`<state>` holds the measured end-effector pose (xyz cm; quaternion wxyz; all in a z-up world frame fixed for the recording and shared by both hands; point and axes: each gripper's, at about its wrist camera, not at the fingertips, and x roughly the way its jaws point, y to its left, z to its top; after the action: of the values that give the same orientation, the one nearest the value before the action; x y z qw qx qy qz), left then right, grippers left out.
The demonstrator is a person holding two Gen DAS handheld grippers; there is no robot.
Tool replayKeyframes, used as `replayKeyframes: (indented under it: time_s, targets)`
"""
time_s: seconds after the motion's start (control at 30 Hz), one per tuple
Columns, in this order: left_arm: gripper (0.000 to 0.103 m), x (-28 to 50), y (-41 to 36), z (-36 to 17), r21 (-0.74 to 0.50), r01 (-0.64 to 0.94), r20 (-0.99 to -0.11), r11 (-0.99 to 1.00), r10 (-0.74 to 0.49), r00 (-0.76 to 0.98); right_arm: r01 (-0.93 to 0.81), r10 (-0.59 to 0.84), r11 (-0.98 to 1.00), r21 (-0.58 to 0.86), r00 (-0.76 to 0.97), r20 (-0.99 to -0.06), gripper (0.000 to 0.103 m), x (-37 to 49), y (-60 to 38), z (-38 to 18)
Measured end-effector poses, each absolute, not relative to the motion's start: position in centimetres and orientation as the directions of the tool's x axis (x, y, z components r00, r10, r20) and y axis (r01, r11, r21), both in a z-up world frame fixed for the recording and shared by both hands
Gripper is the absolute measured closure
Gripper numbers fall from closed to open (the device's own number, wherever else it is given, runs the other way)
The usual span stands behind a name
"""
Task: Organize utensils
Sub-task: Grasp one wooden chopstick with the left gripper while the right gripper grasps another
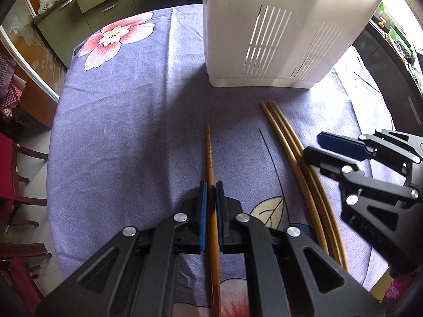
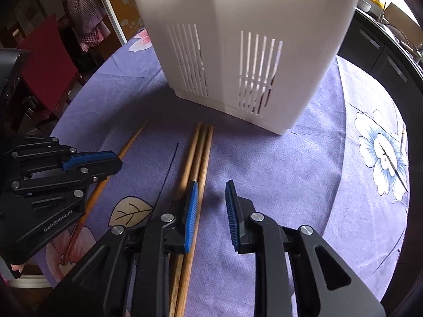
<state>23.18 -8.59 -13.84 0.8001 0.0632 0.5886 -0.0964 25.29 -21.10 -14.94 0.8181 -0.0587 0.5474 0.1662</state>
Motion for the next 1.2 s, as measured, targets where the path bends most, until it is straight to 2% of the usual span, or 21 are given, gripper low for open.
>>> replayKeyframes:
  time_s: [0.67, 0.73, 0.77, 0.8, 1.2]
  targets:
    - [0.096, 23.1, -8.7, -13.9, -0.002, 0.234, -0.951, 0.972, -0.074, 0.302, -0.331, 0.175, 0.942, 0.050, 0.361, -0.916, 0.082, 25.9, -19.1, -15.7]
    - [0.096, 23.1, -8.7, -13.9, -0.005, 0.232, -0.951, 0.973, -0.077, 0.301, -0.334, 0.175, 0.941, 0.048, 0.362, -0.916, 0.086, 25.8, -18.8, -15.8]
    - [0.096, 23.1, -8.7, -13.9, -0.004, 0.233, -0.950, 0.973, -0.076, 0.302, -0.337, 0.178, 0.940, 0.051, 0.358, -0.916, 0.094, 25.8, -18.9, -15.7]
    - [0.096, 23.1, -8.7, -13.9, -0.002, 0.233, -0.950, 0.973, -0.074, 0.302, -0.339, 0.176, 0.940, 0.048, 0.357, -0.918, 0.095, 25.7, -18.9, -15.7]
    - [0.096, 23.2, -9.1, -14.0, 0.031, 0.237, -0.952, 0.971, -0.044, 0.302, -0.344, 0.157, 0.939, 0.021, 0.374, -0.914, 0.096, 25.7, -18.2, -16.1]
